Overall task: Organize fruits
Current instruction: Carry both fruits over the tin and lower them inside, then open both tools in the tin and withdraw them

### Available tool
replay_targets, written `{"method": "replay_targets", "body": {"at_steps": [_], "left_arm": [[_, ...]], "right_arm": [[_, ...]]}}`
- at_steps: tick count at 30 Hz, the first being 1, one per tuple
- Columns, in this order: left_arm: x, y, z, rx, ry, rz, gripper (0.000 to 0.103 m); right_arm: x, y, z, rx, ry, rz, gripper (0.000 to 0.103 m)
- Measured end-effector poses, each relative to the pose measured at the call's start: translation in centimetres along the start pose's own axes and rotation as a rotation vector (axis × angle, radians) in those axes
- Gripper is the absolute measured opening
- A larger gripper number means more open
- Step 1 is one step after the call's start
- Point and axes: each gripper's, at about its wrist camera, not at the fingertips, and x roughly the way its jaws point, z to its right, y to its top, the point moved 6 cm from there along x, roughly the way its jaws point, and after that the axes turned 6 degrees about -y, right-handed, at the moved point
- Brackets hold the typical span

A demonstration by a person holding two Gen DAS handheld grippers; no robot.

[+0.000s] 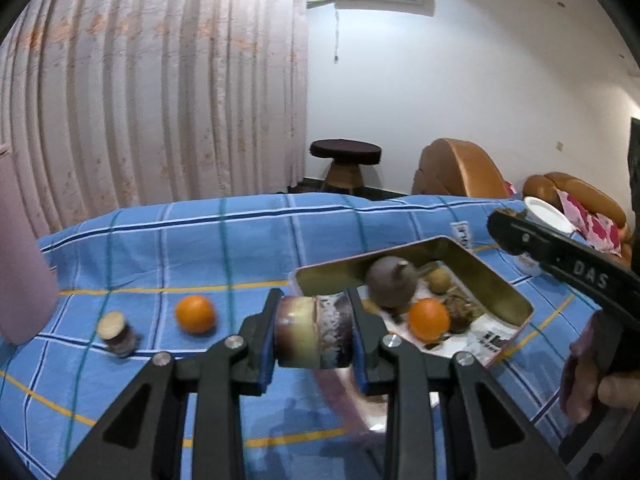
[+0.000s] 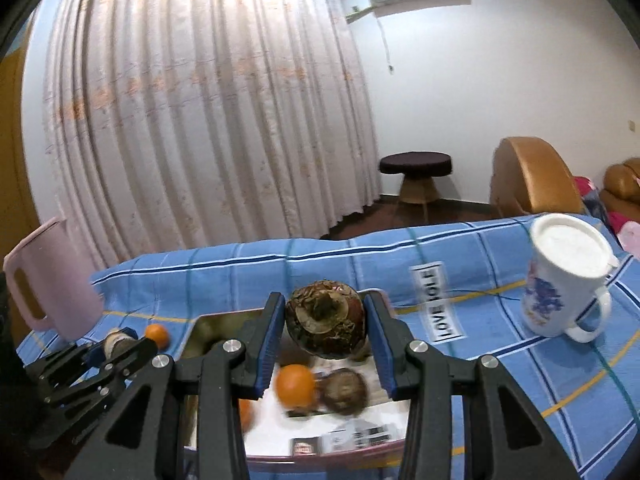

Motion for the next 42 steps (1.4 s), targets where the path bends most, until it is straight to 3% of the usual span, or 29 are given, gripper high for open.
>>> {"method": "replay_targets", "body": {"at_steps": [5,12,24,33,35,39,40,42], "left_arm": [[1.9,0.3,2.7,-0.005,-0.037,-0.037,0.032],[3.5,-0.2,5.2,0.032,-0.018,-0.066,0.032],[4.0,-0.5,4.7,0.029,0.011,-0.084,0.032],[4.0,-0.4,4.4,0.024,0.013,-0.082,0.032],[4.0,-0.4,4.4,0.025,0.013,-0.082,0.032],[4.0,-0.5,4.5,0.022,0.007,-0.084,0.033],[3.9,-0.5,4.5,0.018,0.006,-0.076,0.034],[3.5,-0.4,4.4,-0.004,0.001,-0.057,0.060]], "right_arm": [[0.6,-0.2,1.3,-0.019,-0.028,-0.023,0.043],[2.3,-1.4,1.2,-0.060,-0.038,-0.081,0.043],[3.8,-3.1,0.0,-0.052,0.042,-0.176,0.044],[3.7,-3.1,-0.2,-0.004,0.098,-0.183,0.045],[3.6,-2.9,0.1,0.033,0.125,-0.186,0.052],[3.1,-2.5,0.5,0.071,0.135,-0.159,0.052],[2.8,-2.2,0.8,0.087,0.136,-0.141,0.052],[2.4,-1.8,1.2,0.110,0.121,-0.112,0.053]]}}
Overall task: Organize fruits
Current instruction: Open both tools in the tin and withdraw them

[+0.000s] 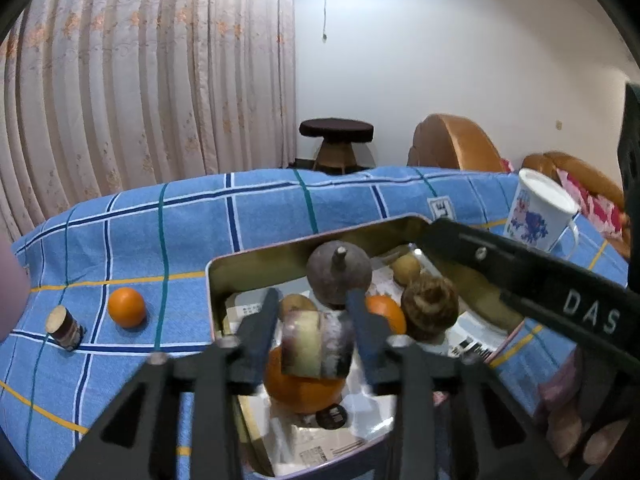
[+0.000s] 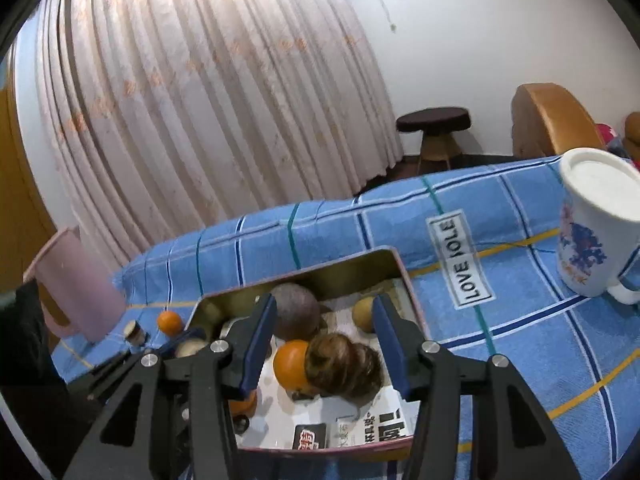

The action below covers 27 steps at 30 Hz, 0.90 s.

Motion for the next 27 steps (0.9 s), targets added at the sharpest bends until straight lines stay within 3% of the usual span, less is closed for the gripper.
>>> {"method": "replay_targets", "body": {"at_steps": [1,2,5,16,27], "left_arm": [[-0.2,0.0,-0.1,-0.010,0.006,0.008,0.090],[-0.6,0.1,-0.2,-0.020,0.021,0.022,0.103],[-2.0,0.8,-0.3,-0.017,0.035,0.093,0.103],[-2.9,1.2,-3.1,-0.039,0.152,0.118,0.103],[-4.6,1.0,-5.8,-0.026,0.263,0.186,0.103]], "right_arm": [[-0.2,0.1,0.2,0.006,-0.009,0.013,0.058],[-0.4,0.3,0.4,0.010,-0.023,0.027,0.065],[-0.8,0.6,0.7,0.013,-0.053,0.071,0.068],[-2.0,0.8,0.4,-0.083,-0.229,0.214,0.069],[-3.3,0.9,0.1,-0.100,-0.278,0.288,0.069]]}}
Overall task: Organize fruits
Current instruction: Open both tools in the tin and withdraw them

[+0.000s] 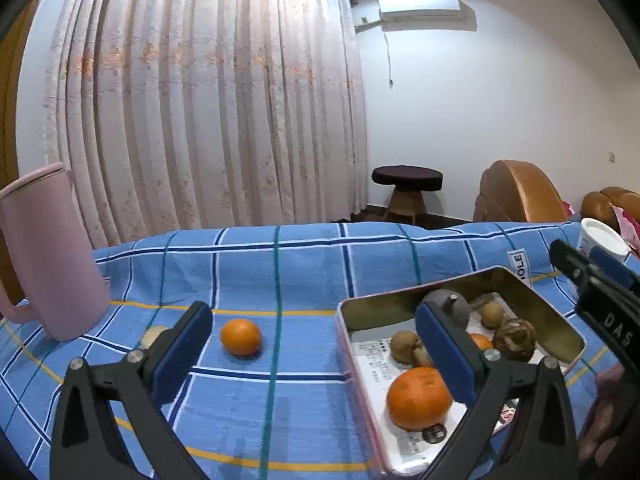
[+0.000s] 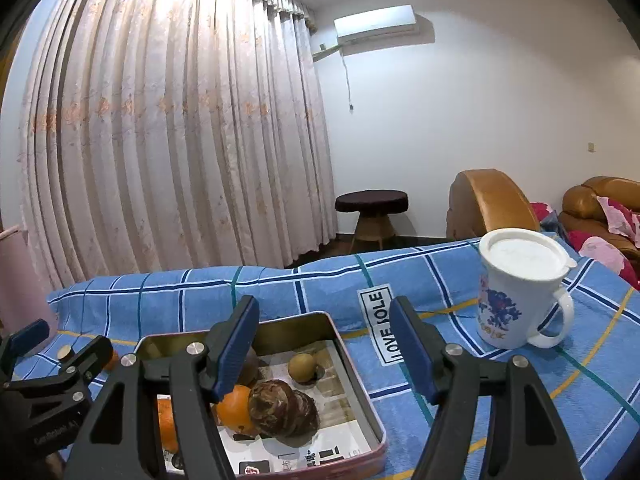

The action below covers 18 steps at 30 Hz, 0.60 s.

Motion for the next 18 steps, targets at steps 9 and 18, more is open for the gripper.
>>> {"method": "replay_targets", "body": {"at_steps": [9,18], "left_arm": [[-0.3,-0.7,0.7,0.028,-0.030,-0.014,0.103],[-0.9,-1.7,-0.5,0.006,-0.071,-0.065,0.103]], "right_arm": [[-1.3,-0.1,-0.4,-0.028,-0.050,0.028,0.069],[-3.1,-0.8,-1.1,-0.012,-0.061,0.019,0.069]]}}
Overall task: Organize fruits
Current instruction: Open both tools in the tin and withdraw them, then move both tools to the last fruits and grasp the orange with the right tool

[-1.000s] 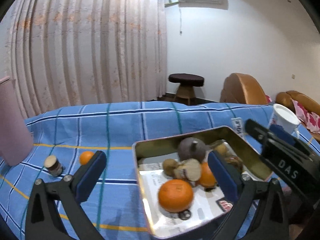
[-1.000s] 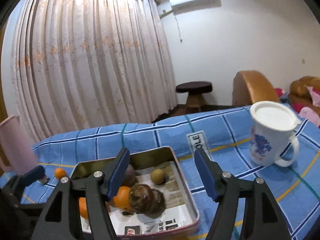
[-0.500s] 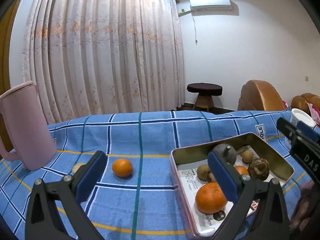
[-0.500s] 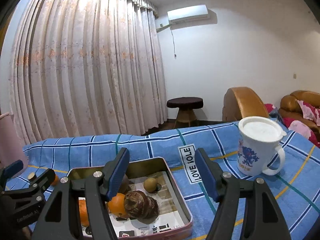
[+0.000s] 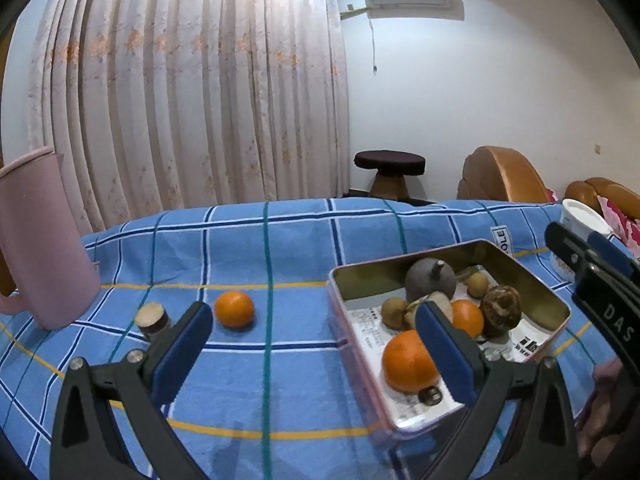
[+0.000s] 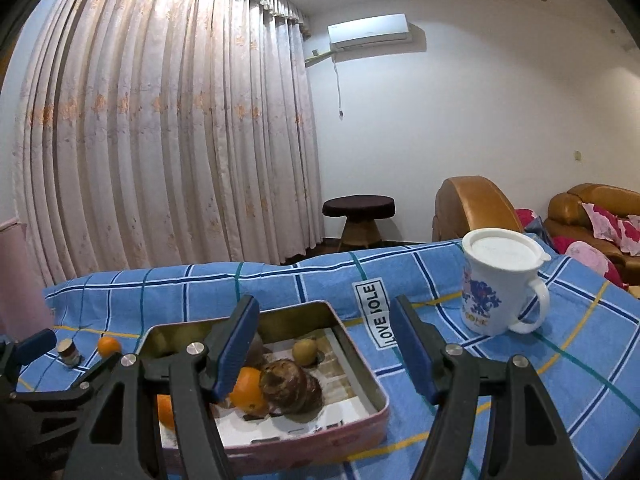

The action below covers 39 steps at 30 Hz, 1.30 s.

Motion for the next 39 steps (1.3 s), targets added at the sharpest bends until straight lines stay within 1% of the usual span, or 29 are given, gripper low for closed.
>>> {"method": "replay_targets", "body": {"at_steps": [5,7,10,13,18,24,27,29,31,36,37,38,39], "left_arm": [[-0.5,-0.1,-2.0,0.007,0.033,0.006,0.103],[-0.5,-0.2,-3.4,-0.001,0.052,0.002,0.103],[-0.6,-0.2,-6.1,-0.017,0.092,0.001,0.103],[-0.6,-0.2,-9.4,-0.039,0.156,-0.008,0.103],[0.0,-0.7,-15.0,-0.119,0.228,-0.053,0.103],[0.0,-0.8,-20.7,-0.162,0.353,-0.036,0.103],[0.0,-1.0,-23.0,-0.196,0.399,-0.046,0.103],[0.2,-1.3,-24.1,-0.216,0.425,-0.064,0.103],[0.4,-1.6,-25.3,-0.229,0.463,-0.093,0.103],[0.7,-1.9,-26.2,-0.233,0.494,-0.124,0.103],[0.8,-1.9,-26.3,-0.233,0.495,-0.129,0.103],[0.9,-2.0,-26.3,-0.232,0.493,-0.136,0.103],[1.0,-1.9,-26.2,-0.230,0.491,-0.140,0.103]], "right_arm": [[-1.1,-0.5,-2.0,-0.008,0.024,-0.002,0.069],[-1.4,-0.7,-3.1,-0.025,0.028,-0.002,0.069],[-1.7,-0.9,-5.0,-0.046,0.057,-0.009,0.069],[-1.9,-1.3,-7.4,-0.058,0.104,-0.020,0.069],[-2.0,-1.8,-11.6,-0.099,0.164,-0.034,0.069],[-1.4,-2.7,-16.9,-0.128,0.249,-0.074,0.069],[-0.2,-3.3,-20.1,-0.168,0.292,-0.124,0.069],[0.9,-3.6,-21.9,-0.174,0.311,-0.165,0.069],[2.2,-4.2,-23.7,-0.205,0.331,-0.218,0.069],[5.3,-5.1,-27.2,-0.283,0.363,-0.313,0.069],[6.0,-5.5,-27.9,-0.305,0.360,-0.343,0.066],[6.7,-5.9,-28.3,-0.318,0.360,-0.368,0.056],[7.3,-6.4,-28.7,-0.332,0.362,-0.405,0.052]]}}
